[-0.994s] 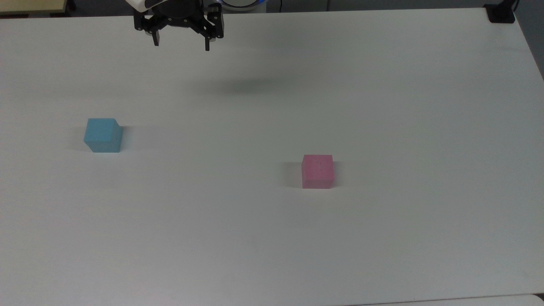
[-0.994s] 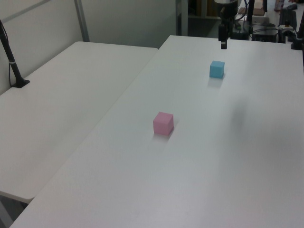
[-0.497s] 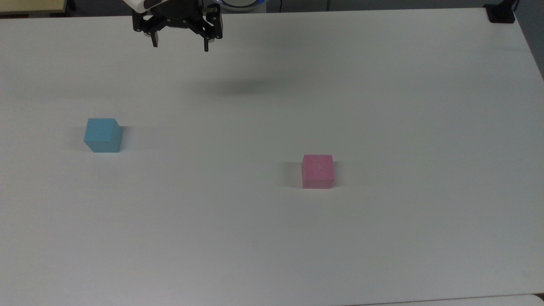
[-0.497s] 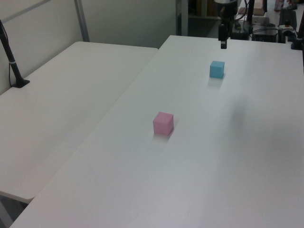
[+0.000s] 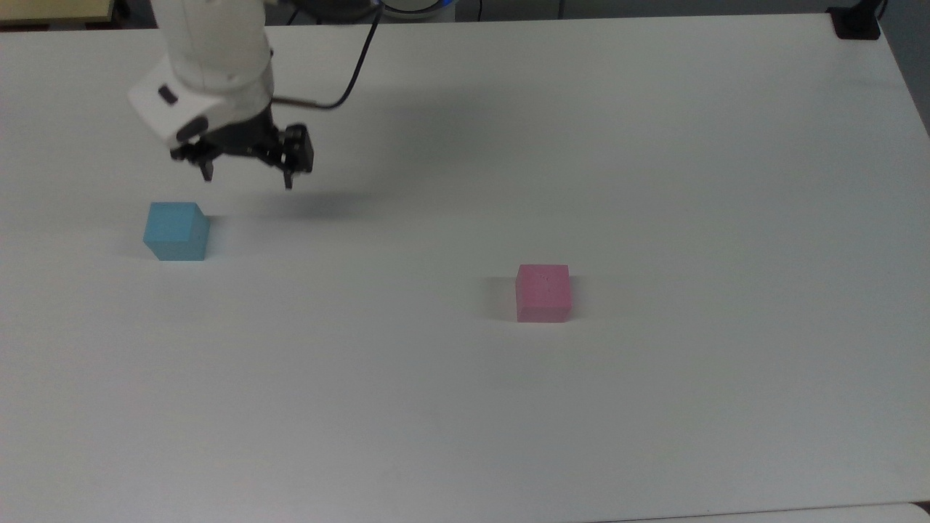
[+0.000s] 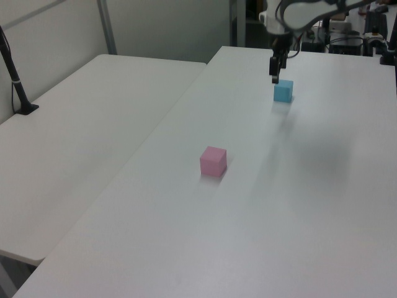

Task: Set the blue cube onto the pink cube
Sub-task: 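Move the gripper over the light blue cube and lower it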

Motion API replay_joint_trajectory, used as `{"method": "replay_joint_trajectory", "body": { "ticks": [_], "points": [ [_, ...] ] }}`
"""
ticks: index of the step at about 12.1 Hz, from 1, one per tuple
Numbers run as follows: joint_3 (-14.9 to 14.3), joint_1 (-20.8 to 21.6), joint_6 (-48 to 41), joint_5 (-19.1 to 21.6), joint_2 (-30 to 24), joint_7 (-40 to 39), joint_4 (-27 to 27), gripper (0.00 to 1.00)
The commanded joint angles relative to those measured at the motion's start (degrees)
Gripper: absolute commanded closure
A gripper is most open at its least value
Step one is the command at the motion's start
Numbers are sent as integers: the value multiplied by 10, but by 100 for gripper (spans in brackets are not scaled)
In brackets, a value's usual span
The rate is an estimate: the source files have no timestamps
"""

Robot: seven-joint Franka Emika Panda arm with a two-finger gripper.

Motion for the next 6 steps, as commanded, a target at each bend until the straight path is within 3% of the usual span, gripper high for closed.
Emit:
{"method": "replay_joint_trajectory", "body": {
  "ticks": [1, 6],
  "points": [
    [-24, -21, 59, -2, 52, -42, 10, 0],
    [-65, -46, 107, -2, 82, -109, 8, 0]
  ]
}}
